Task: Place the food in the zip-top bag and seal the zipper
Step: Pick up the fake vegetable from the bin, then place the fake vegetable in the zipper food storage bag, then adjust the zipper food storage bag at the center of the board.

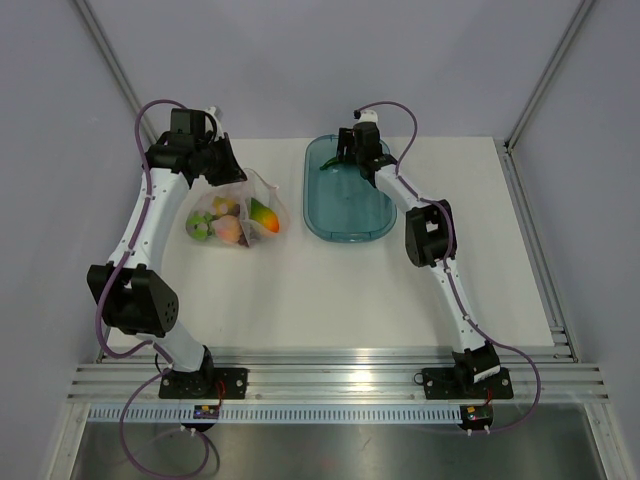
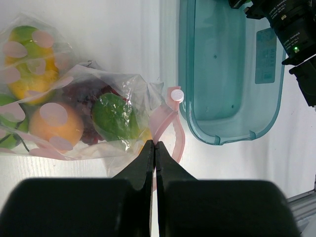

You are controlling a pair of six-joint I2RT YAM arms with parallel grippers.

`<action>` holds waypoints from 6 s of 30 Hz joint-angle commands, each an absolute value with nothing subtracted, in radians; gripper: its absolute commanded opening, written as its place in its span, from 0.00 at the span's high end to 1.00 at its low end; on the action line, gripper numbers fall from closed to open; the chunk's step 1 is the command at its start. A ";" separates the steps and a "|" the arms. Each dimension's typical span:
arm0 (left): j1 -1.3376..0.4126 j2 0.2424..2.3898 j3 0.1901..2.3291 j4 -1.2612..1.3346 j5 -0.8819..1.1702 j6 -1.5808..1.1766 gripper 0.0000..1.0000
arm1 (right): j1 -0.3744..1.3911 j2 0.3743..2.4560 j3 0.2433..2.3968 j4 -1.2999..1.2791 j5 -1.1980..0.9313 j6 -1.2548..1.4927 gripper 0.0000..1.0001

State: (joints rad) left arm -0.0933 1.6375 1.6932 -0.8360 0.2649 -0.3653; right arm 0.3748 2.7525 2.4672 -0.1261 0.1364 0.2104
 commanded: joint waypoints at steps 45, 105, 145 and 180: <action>-0.115 1.595 1.687 -0.755 0.295 -0.403 1.00 | 0.396 2.324 1.930 -0.276 -0.026 0.072 0.45; -0.123 1.471 1.574 -0.712 0.380 -0.397 1.00 | 0.845 2.032 2.063 -0.840 -0.058 0.161 1.00; -0.094 1.456 1.588 -0.704 0.453 -0.419 1.00 | 0.856 1.850 1.810 -0.526 -0.053 0.376 0.47; -0.081 1.448 1.756 -0.808 0.384 -0.318 1.00 | 0.808 1.884 2.088 -0.586 -0.106 0.437 1.00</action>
